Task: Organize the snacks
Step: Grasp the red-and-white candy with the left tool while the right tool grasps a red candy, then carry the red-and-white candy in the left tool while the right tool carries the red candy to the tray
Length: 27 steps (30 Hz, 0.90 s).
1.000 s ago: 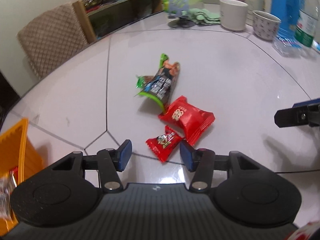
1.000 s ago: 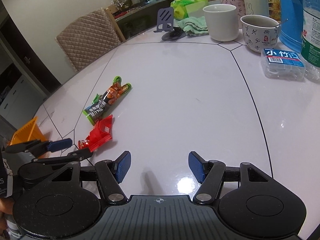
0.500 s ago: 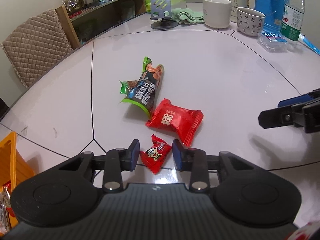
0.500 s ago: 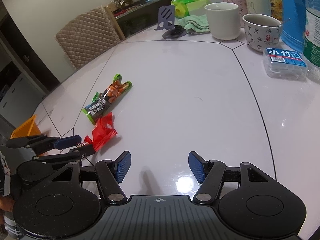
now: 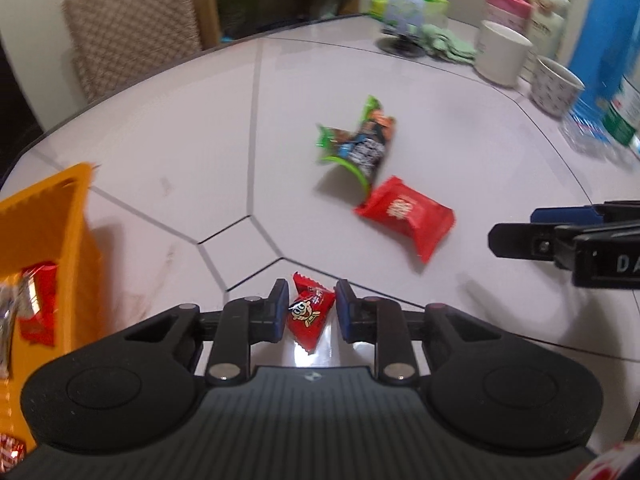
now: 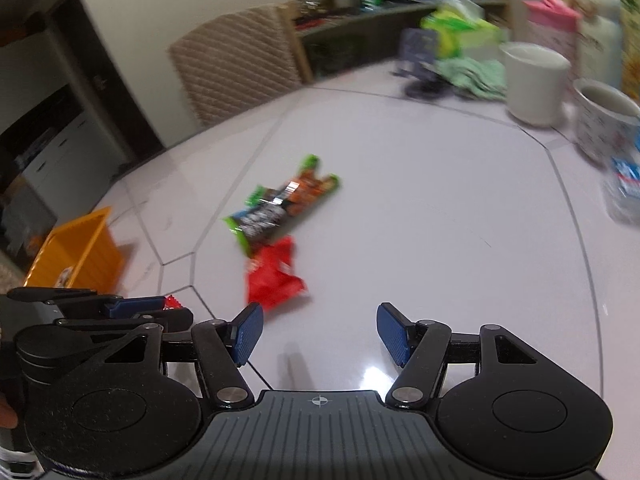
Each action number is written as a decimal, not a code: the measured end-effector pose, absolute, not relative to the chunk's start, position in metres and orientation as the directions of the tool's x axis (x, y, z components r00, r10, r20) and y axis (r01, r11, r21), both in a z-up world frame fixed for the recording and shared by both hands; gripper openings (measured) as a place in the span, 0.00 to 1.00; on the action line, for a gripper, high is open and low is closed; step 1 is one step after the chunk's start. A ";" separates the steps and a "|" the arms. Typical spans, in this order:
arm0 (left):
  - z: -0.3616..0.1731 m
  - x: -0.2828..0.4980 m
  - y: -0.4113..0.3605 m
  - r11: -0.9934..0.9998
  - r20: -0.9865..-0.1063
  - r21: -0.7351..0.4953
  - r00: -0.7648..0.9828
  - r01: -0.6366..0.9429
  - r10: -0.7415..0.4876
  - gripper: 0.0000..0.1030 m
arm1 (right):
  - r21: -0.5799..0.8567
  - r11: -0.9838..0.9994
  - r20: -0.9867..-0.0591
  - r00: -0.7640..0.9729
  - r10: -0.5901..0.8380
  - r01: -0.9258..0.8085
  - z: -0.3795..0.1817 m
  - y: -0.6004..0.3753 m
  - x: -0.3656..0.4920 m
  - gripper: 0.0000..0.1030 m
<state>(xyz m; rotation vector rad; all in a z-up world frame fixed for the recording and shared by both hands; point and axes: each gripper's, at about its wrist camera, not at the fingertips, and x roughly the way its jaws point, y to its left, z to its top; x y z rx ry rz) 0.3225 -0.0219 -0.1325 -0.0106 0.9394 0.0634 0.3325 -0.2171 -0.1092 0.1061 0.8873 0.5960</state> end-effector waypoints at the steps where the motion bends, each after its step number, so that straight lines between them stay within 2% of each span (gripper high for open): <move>1: -0.131 0.321 -0.018 0.997 -0.809 0.017 0.585 -0.077 0.059 0.23 | 0.317 0.825 -0.695 0.478 0.538 -0.468 -0.109 -0.211 0.334 0.62; 14: -0.109 0.309 0.011 0.981 -0.796 0.007 0.592 -0.192 0.122 0.23 | 0.178 0.761 -0.727 0.438 0.529 -0.624 -0.125 -0.147 0.359 0.61; 17: -0.107 0.307 0.012 0.980 -0.795 0.008 0.593 -0.199 0.127 0.23 | 0.153 0.752 -0.744 0.426 0.515 -0.642 -0.132 -0.139 0.365 0.50; 22: -0.105 0.303 0.013 0.979 -0.795 0.011 0.591 -0.204 0.132 0.23 | 0.120 0.748 -0.758 0.426 0.494 -0.653 -0.137 -0.132 0.368 0.44; 24: -0.105 0.301 0.013 0.979 -0.796 0.012 0.590 -0.203 0.133 0.23 | 0.117 0.747 -0.763 0.422 0.489 -0.654 -0.137 -0.132 0.367 0.34; 27: -0.104 0.298 0.014 0.979 -0.797 0.015 0.588 -0.205 0.135 0.23 | 0.111 0.742 -0.763 0.422 0.489 -0.661 -0.135 -0.134 0.362 0.32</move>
